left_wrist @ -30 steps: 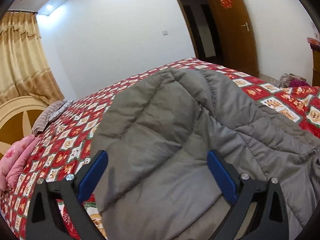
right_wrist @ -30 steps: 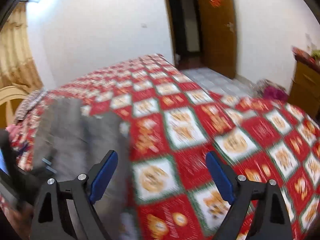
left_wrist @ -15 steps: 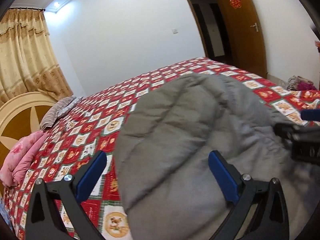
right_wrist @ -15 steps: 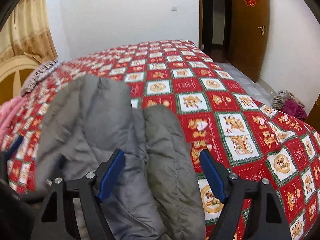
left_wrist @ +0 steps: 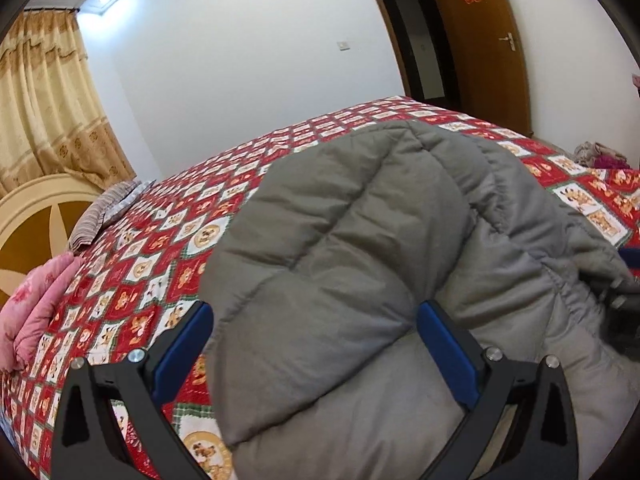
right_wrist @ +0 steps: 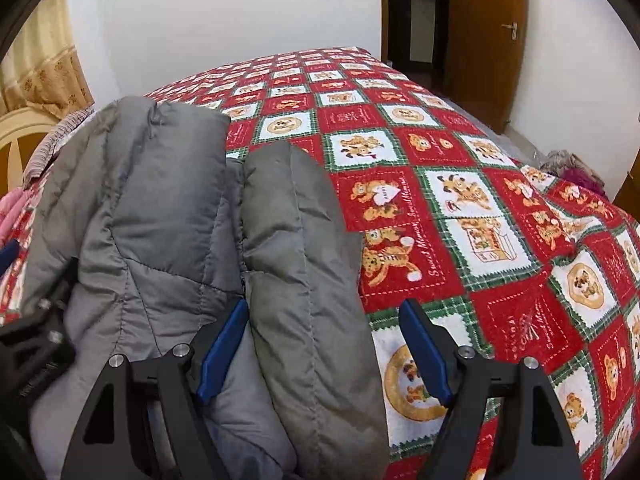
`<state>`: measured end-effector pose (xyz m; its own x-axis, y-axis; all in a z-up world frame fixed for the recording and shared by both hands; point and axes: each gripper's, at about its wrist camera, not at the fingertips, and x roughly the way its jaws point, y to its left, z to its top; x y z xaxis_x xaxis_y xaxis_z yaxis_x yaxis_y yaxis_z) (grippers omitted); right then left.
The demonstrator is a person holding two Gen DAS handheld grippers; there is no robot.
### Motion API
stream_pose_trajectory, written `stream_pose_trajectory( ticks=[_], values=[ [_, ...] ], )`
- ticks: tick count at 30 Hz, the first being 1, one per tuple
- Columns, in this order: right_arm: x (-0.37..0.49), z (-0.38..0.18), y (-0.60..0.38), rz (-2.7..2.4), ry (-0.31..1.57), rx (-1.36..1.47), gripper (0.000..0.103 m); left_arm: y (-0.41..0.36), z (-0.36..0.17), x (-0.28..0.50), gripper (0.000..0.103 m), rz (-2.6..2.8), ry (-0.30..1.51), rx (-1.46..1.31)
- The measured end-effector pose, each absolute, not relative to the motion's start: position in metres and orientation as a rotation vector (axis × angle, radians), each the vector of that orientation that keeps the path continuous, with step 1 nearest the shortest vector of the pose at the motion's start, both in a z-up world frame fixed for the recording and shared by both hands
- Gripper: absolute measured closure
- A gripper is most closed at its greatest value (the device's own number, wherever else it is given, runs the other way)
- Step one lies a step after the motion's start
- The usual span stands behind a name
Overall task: Fold large clothes
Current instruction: 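Grasp the grey jacket bundle with the right gripper while the left gripper grasps it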
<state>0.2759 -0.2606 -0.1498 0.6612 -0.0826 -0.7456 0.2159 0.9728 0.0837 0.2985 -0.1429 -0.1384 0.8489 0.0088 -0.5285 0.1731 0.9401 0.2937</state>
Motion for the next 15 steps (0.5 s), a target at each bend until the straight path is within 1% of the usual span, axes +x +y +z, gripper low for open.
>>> stream_pose_trajectory(
  ticks=[3,7,9,11,12,15],
  values=[
    [0.269,-0.124,-0.263,-0.146,0.778,0.188,0.025,-0.152,-0.141,0.3,0.0,-0.109,0.554,0.349],
    [0.276,-0.1,-0.257,-0.098,0.75,0.181,0.025,-0.161,-0.141,0.296,0.0,-0.116,0.535,0.381],
    [0.285,-0.103,-0.254,-0.095,0.762,0.161,0.025,-0.158,-0.138,0.295,0.0,-0.115,0.531,0.374],
    [0.297,-0.12,-0.254,-0.057,0.813,0.201,0.026,-0.151,-0.133,0.292,0.0,-0.101,0.525,0.364],
    [0.3,-0.131,-0.253,-0.032,0.829,0.226,0.032,-0.147,-0.13,0.289,0.0,-0.093,0.519,0.358],
    [0.297,-0.146,-0.246,-0.033,0.819,0.157,0.036,-0.123,-0.117,0.278,0.0,-0.066,0.488,0.314]
  ],
)
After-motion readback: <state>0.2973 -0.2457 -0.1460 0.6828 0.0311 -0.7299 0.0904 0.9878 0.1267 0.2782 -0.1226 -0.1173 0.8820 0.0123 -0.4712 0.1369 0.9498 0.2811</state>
